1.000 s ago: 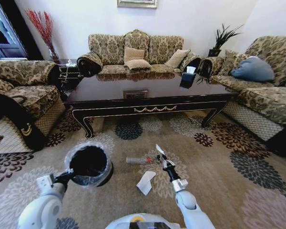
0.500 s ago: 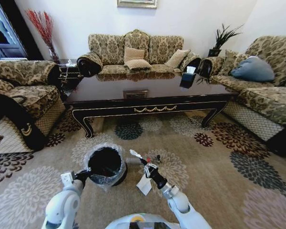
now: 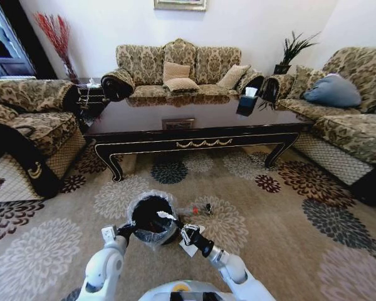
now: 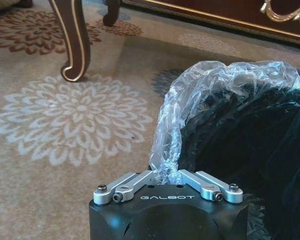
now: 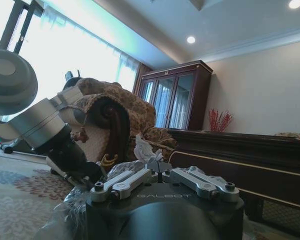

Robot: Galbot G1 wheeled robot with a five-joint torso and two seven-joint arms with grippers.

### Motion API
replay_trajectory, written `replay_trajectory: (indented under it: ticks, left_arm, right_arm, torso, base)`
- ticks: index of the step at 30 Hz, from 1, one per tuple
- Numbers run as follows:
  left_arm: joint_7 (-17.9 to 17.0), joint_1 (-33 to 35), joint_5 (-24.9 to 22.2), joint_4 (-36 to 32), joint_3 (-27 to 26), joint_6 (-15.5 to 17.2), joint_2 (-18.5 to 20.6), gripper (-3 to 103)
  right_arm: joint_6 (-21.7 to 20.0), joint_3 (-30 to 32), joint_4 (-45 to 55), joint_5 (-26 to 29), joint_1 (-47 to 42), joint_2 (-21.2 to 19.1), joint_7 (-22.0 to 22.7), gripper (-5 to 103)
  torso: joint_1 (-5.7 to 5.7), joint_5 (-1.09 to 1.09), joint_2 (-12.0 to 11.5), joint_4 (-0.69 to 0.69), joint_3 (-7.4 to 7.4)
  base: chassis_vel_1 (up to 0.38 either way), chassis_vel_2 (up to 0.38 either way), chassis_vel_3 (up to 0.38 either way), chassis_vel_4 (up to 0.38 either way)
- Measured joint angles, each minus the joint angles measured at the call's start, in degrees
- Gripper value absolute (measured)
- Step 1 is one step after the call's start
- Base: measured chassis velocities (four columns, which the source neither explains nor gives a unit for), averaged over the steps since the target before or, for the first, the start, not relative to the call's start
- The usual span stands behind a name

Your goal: Move to the front of the table and pick up the trash from the floor, then place it into the trash bin.

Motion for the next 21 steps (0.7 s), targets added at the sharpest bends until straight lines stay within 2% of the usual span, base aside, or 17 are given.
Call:
replay_trajectory:
  ticks: [4,5,6,8,10,11,12,13,15,18,21]
  left_arm:
    - [0.4,0.0,0.0,-0.1,0.0,-0.2,-0.1,2]
    - [0.4,0.0,0.0,-0.3,0.0,-0.3,0.0,2]
    - [0.4,0.0,0.0,-0.4,-0.2,-0.2,0.1,2]
    - [0.4,0.0,0.0,-0.4,-0.3,-0.2,0.2,2]
    - [0.4,0.0,-0.1,-0.6,-0.6,-0.2,0.3,2]
    - [0.4,0.0,-0.1,-0.7,-0.6,-0.2,0.3,2]
    - [0.4,0.0,-0.1,-0.8,-0.8,-0.2,0.4,2]
    - [0.4,0.0,-0.1,-0.9,-1.0,-0.2,0.4,2]
    - [0.4,0.0,-0.1,-0.9,-1.1,-0.1,0.4,2]
    - [0.5,0.1,-0.3,-1.4,-1.7,0.0,0.5,2]
    - [0.5,0.2,-0.5,-1.6,-2.2,0.0,0.6,2]
  right_arm:
    - [0.3,0.3,-0.8,-0.9,0.0,0.1,0.0,0]
    - [0.4,0.4,-1.0,-1.1,0.0,0.0,0.1,-3]
    - [0.6,0.8,-1.6,-1.3,0.0,-0.1,0.2,7]
    - [0.7,1.0,-1.8,-1.5,0.1,-0.1,0.3,7]
    - [0.9,1.5,-2.4,-1.8,0.4,-0.1,0.4,18]
    - [0.9,1.7,-2.6,-1.8,0.4,-0.1,0.4,18]
    - [0.9,1.8,-2.8,-1.8,0.5,-0.2,0.5,29]
    - [0.9,1.9,-2.9,-1.7,0.5,-0.2,0.6,35]
    - [0.9,1.9,-2.9,-1.7,0.5,-0.2,0.7,35]
    - [0.9,2.2,-3.2,-1.6,0.8,-0.1,1.3,51]
    - [1.0,2.5,-3.3,-1.6,0.9,0.1,1.5,56]
  torso:
    - [0.0,0.01,0.0,0.0,0.0]
    - [0.0,0.01,0.0,0.0,0.0]
    - [0.0,0.01,0.0,0.0,0.0]
    - [0.0,0.01,0.0,0.0,0.0]
    - [0.0,0.01,0.0,0.0,0.0]
    - [0.0,0.01,0.0,0.0,0.0]
    - [0.0,0.01,0.0,0.0,0.0]
    - [0.0,0.01,0.0,0.0,0.0]
    - [0.0,0.01,0.0,0.0,0.0]
    - [0.0,0.0,0.0,0.0,0.0]
    - [0.0,0.0,0.0,0.0,0.0]
  base:
    - [0.0,0.0,0.0,0.0]
    - [0.0,0.0,0.0,0.0]
    - [0.0,0.0,0.0,0.0]
    - [0.0,0.0,0.0,0.0]
    - [0.0,0.0,0.0,0.0]
    - [0.0,0.0,0.0,0.0]
    - [0.0,0.0,0.0,0.0]
    - [0.0,0.0,0.0,0.0]
    - [0.0,0.0,0.0,0.0]
    - [0.0,0.0,0.0,0.0]
    - [0.0,0.0,0.0,0.0]
